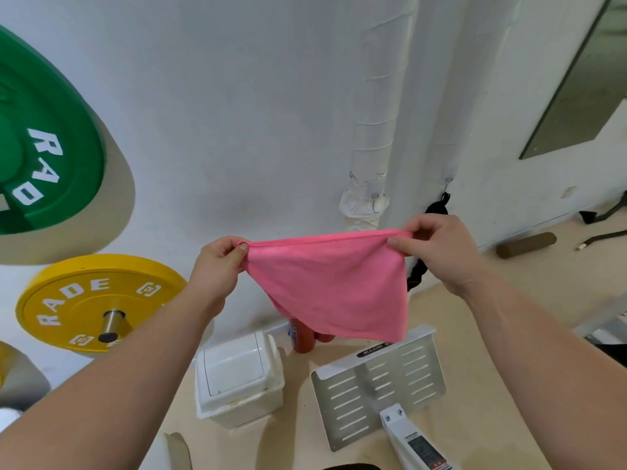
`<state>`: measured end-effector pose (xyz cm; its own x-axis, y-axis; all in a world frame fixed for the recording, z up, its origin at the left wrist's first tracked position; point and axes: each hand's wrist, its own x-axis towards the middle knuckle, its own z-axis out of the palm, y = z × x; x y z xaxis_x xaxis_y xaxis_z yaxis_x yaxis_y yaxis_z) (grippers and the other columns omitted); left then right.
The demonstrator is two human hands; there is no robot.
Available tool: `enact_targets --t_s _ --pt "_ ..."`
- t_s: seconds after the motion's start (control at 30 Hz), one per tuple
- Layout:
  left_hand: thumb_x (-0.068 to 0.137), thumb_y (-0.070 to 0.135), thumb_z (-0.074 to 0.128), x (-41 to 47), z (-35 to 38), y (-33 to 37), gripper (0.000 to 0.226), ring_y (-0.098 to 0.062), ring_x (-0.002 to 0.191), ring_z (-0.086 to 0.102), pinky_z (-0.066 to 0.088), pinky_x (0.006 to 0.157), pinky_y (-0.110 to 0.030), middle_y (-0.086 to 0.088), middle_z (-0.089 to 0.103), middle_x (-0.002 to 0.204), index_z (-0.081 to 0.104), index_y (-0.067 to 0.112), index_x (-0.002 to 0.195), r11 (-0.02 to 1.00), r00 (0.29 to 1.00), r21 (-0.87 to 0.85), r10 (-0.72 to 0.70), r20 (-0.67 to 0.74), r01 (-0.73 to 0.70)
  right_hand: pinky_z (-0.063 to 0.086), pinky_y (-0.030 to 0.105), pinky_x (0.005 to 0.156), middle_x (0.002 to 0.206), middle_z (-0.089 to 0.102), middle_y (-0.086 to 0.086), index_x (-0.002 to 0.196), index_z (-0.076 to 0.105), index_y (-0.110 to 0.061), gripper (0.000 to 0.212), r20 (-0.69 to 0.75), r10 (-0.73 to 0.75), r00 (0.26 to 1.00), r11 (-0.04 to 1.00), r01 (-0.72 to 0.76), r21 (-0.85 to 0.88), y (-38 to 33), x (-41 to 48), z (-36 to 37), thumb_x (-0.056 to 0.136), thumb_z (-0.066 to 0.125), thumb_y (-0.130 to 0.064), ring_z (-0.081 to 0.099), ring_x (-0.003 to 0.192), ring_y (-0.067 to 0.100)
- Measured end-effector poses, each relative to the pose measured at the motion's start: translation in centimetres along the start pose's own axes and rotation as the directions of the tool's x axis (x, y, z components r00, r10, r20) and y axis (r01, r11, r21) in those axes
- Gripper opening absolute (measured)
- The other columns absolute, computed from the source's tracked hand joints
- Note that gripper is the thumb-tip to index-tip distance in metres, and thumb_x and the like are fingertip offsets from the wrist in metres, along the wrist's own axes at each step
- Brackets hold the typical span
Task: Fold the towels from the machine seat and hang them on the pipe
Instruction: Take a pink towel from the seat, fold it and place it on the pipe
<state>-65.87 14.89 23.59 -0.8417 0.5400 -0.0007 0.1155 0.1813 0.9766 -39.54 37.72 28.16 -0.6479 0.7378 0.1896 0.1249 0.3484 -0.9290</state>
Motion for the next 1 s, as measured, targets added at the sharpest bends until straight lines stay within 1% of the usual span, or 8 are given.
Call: enact_targets --t_s 0.1,0.2,0.3,0.37,0.47,0.67,0.87,1.0 --pt "0.102 0.009 0.050 0.4 0.6 1.4 0.021 -0.020 0.074 0.054 0.053 0.079 -0.039 -0.004 0.062 0.078 0.069 0.007 0.093 0.998 1.000 -0.062 -0.001 -0.007 0.000 0.052 0.024 0.069 0.072 0.066 0.006 0.089 0.070 -0.016 0.027 -0.042 0.065 0.997 0.992 -0.060 0.113 0.0 0.1 -0.4 0.075 0.083 0.003 0.063 0.065 0.011" --pt "0.101 0.012 0.051 0.4 0.6 2.8 0.023 -0.016 0.070 0.049 0.045 0.072 -0.035 0.003 0.059 0.072 0.069 0.016 0.086 0.989 0.997 -0.136 0.060 -0.049 -0.066 0.057 0.026 0.078 0.082 0.073 0.007 0.106 0.071 -0.019 0.037 0.071 0.056 0.996 0.992 -0.063 0.106 -1.3 -0.6 -1.5 0.078 0.082 0.001 0.069 0.078 0.016" --pt "0.102 0.011 0.051 0.0 0.2 3.4 0.023 -0.015 0.070 0.048 0.042 0.070 -0.034 0.001 0.058 0.073 0.068 0.014 0.088 0.975 0.993 -0.189 0.109 -0.037 -0.114 0.057 0.042 0.081 0.080 0.076 0.009 0.090 0.080 -0.018 0.015 0.049 0.023 0.999 0.999 -0.022 -0.041 -1.9 -0.9 -2.5 0.079 0.083 -0.007 0.068 0.077 0.020" --pt "0.102 0.008 0.050 -0.1 0.2 3.5 0.023 -0.013 0.065 0.048 0.045 0.069 -0.029 0.000 0.056 0.071 0.067 0.012 0.086 0.976 0.994 -0.187 0.112 0.009 -0.109 0.056 0.055 0.085 0.075 0.070 0.013 0.080 0.078 -0.014 0.005 -0.035 0.060 0.998 0.998 -0.060 -0.002 -1.3 -0.7 -2.8 0.082 0.081 -0.012 0.063 0.073 0.024" --pt "0.102 0.009 0.052 0.0 0.7 3.2 0.024 -0.014 0.064 0.051 0.048 0.069 -0.033 0.000 0.060 0.069 0.068 0.013 0.085 0.979 0.997 -0.201 0.056 0.058 -0.043 0.053 0.054 0.093 0.075 0.066 0.009 0.076 0.073 -0.013 0.014 -0.063 0.118 0.991 0.990 -0.112 0.090 0.0 -0.5 -2.3 0.091 0.074 -0.013 0.059 0.076 0.020" --pt "0.102 0.014 0.053 -0.4 2.1 2.2 0.021 -0.014 0.071 0.053 0.042 0.066 -0.030 -0.002 0.064 0.078 0.067 0.013 0.087 0.989 1.000 -0.148 -0.026 -0.014 0.024 0.042 0.030 0.060 0.064 0.054 -0.005 0.073 0.062 -0.019 0.024 -0.168 0.284 0.944 0.916 -0.215 0.338 2.2 -0.9 0.7 0.097 0.064 -0.015 0.046 0.061 0.009" --pt "0.095 0.008 0.055 -0.6 3.2 0.0 0.012 -0.022 0.072 0.048 0.035 0.062 -0.031 -0.012 0.056 0.081 0.063 0.010 0.086 0.945 0.951 -0.133 -0.305 -0.046 0.297 0.047 0.033 0.065 0.087 0.070 0.006 0.079 0.069 -0.016 0.006 -0.288 0.394 0.873 0.919 -0.364 0.153 4.8 -1.4 3.4 0.083 0.072 -0.012 0.061 0.072 0.017" --pt "0.087 0.000 0.055 -2.1 5.2 -0.2 0.012 -0.026 0.081 0.047 0.038 0.066 -0.037 -0.014 0.051 0.086 0.060 0.009 0.094 0.879 0.893 -0.207 -0.448 -0.046 0.430 0.035 0.026 0.052 0.067 0.059 0.001 0.072 0.068 -0.021 0.027 -0.249 0.498 0.831 0.866 -0.460 0.197 4.7 -2.6 5.8 0.084 0.055 0.000 0.047 0.056 0.016"
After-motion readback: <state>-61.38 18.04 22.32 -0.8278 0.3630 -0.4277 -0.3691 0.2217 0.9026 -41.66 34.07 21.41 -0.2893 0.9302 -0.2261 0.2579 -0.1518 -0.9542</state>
